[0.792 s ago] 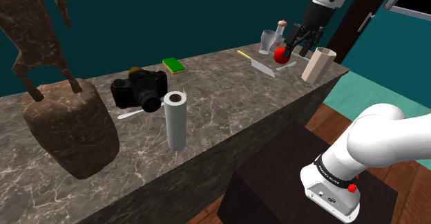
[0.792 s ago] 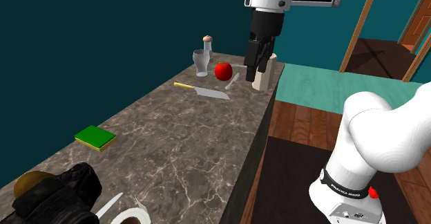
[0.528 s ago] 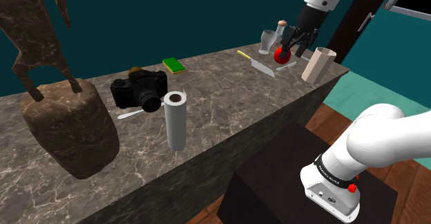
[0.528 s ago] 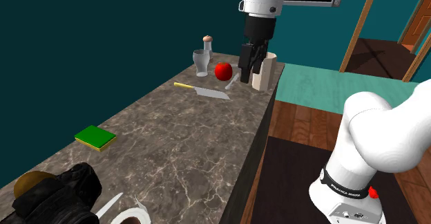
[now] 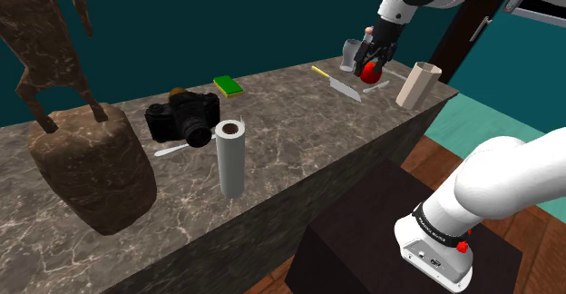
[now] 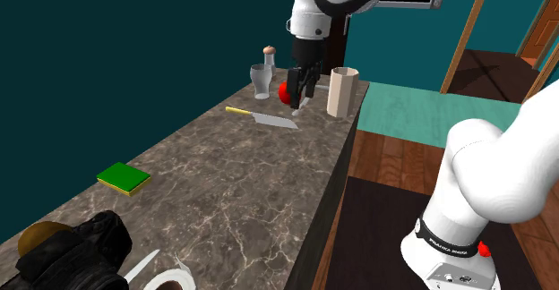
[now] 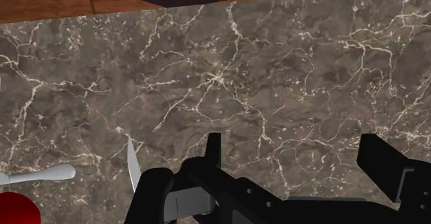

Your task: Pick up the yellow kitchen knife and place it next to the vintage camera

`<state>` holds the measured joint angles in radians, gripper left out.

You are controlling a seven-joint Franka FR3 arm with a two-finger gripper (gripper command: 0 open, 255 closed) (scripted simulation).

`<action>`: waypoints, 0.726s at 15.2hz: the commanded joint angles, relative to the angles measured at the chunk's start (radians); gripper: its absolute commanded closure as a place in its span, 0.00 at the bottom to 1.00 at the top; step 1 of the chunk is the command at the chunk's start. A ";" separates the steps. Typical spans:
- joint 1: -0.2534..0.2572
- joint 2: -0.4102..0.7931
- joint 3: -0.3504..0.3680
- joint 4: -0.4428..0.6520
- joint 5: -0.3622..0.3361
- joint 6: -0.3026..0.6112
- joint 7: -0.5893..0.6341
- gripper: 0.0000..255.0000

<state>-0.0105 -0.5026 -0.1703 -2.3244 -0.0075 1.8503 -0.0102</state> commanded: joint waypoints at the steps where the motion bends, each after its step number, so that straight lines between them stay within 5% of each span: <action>1: -0.002 0.069 -0.022 0.025 -0.005 0.040 -0.032 0.00; 11: -0.021 0.443 -0.118 0.246 0.030 0.166 -0.205 0.00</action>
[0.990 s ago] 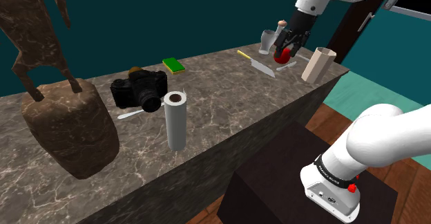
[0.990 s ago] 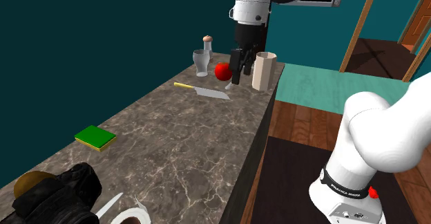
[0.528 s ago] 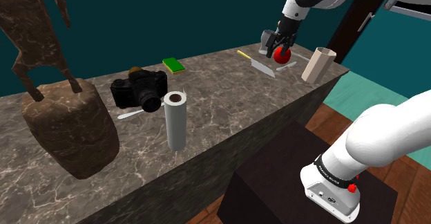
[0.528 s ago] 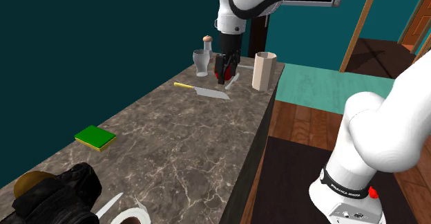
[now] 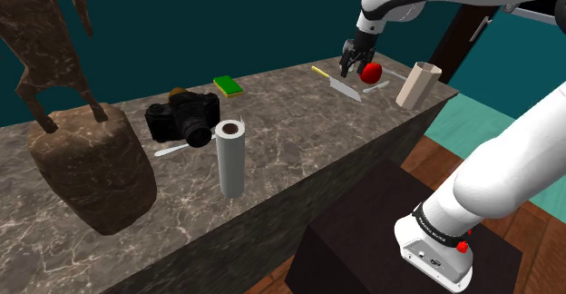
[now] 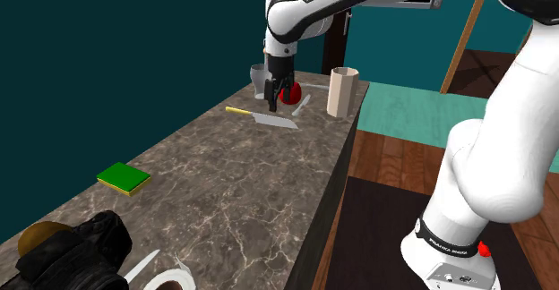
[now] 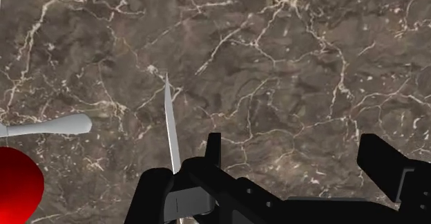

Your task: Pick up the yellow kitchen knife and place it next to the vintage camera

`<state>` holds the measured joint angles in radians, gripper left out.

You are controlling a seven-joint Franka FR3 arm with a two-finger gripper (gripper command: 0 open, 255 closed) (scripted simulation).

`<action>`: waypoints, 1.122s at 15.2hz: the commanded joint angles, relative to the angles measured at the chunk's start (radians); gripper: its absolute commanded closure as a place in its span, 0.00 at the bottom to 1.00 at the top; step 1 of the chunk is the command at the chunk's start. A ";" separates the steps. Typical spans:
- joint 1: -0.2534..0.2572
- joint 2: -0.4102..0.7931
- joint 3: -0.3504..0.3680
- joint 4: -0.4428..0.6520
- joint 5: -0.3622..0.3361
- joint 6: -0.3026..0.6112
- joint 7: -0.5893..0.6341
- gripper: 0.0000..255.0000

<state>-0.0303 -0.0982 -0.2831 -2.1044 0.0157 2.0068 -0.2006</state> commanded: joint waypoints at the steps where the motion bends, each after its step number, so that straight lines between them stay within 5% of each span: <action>1: -0.005 0.078 -0.012 0.055 0.016 0.016 -0.033 0.00; 14: -0.121 0.606 -0.025 0.569 0.137 -0.009 -0.213 0.00; 17: -0.123 0.619 -0.022 0.548 0.141 0.025 -0.216 0.00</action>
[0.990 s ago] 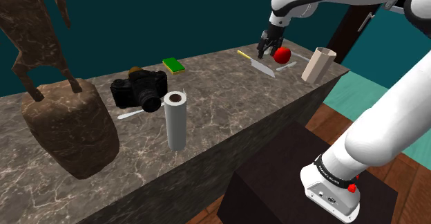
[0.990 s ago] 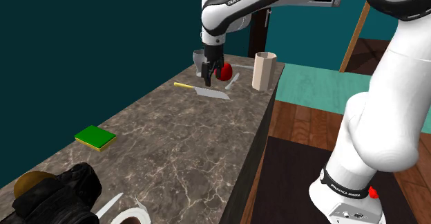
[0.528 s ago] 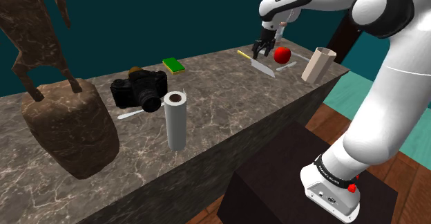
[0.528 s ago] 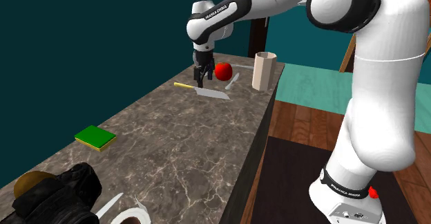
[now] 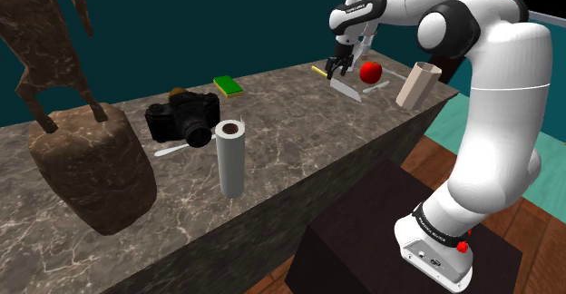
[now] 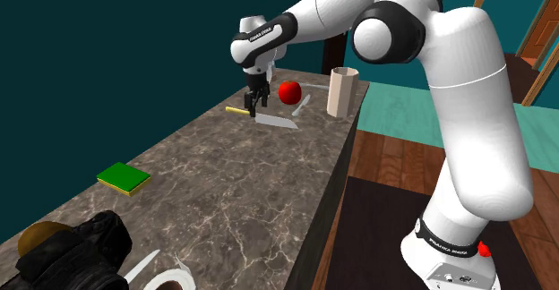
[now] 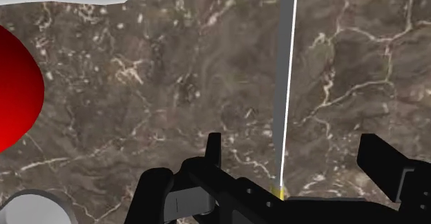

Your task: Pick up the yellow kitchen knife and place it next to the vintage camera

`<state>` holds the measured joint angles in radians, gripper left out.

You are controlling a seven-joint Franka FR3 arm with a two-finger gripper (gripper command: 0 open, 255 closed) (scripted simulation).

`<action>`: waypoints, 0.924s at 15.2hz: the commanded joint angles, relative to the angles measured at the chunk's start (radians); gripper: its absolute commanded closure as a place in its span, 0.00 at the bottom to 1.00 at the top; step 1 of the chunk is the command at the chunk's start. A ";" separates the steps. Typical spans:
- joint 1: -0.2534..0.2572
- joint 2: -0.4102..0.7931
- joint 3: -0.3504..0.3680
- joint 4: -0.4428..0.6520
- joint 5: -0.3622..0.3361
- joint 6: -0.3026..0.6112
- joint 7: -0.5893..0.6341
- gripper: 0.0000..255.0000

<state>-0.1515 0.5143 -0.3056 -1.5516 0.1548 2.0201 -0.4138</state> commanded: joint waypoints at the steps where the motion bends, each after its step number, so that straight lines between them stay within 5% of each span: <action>1: -0.002 0.011 0.002 -0.011 0.004 0.022 -0.004 0.00; 12: -0.003 0.030 0.006 -0.032 0.011 0.061 -0.008 0.00; 13: -0.003 0.030 0.006 -0.032 0.011 0.061 -0.008 1.00; 14: -0.003 0.030 0.006 -0.032 0.011 0.061 -0.008 1.00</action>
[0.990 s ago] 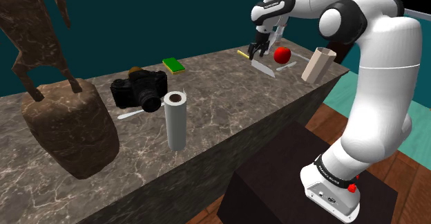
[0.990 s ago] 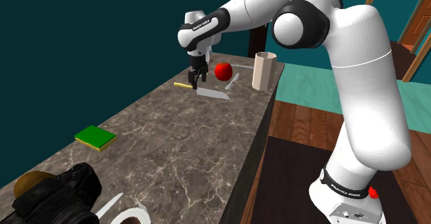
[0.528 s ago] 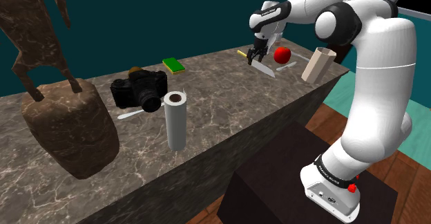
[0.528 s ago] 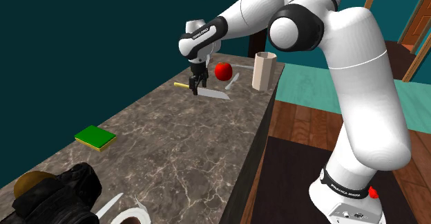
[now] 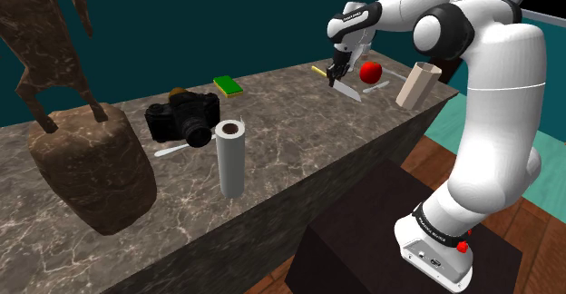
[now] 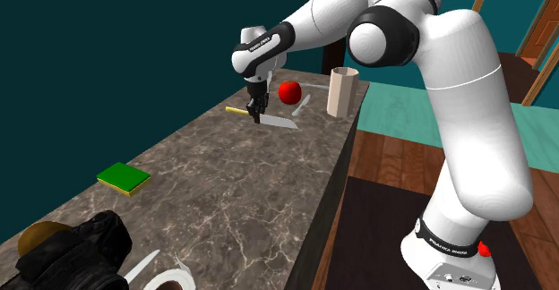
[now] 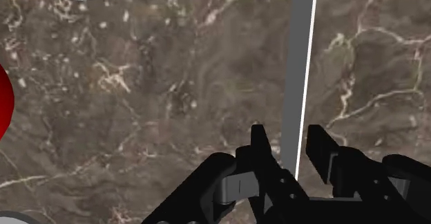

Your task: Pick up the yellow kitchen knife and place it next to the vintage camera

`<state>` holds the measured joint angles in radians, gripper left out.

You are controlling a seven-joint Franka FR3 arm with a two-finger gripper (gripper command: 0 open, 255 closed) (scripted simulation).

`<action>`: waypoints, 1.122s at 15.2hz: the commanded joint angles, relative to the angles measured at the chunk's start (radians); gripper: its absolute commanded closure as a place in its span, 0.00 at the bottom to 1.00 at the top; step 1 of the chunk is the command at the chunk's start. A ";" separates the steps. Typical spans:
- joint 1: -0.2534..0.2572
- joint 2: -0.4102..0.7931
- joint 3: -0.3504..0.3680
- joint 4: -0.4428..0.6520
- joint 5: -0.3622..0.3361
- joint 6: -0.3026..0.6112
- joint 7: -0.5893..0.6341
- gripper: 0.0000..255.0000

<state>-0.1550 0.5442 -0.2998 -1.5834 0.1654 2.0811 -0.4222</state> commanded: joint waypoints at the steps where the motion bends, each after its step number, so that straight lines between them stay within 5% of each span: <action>1: 0.000 0.000 0.000 0.000 0.000 0.000 0.000 1.00; 17: 0.003 -0.046 -0.009 0.053 -0.016 -0.097 0.010 1.00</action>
<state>-0.1521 0.5042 -0.3079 -1.5374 0.1512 1.9971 -0.4138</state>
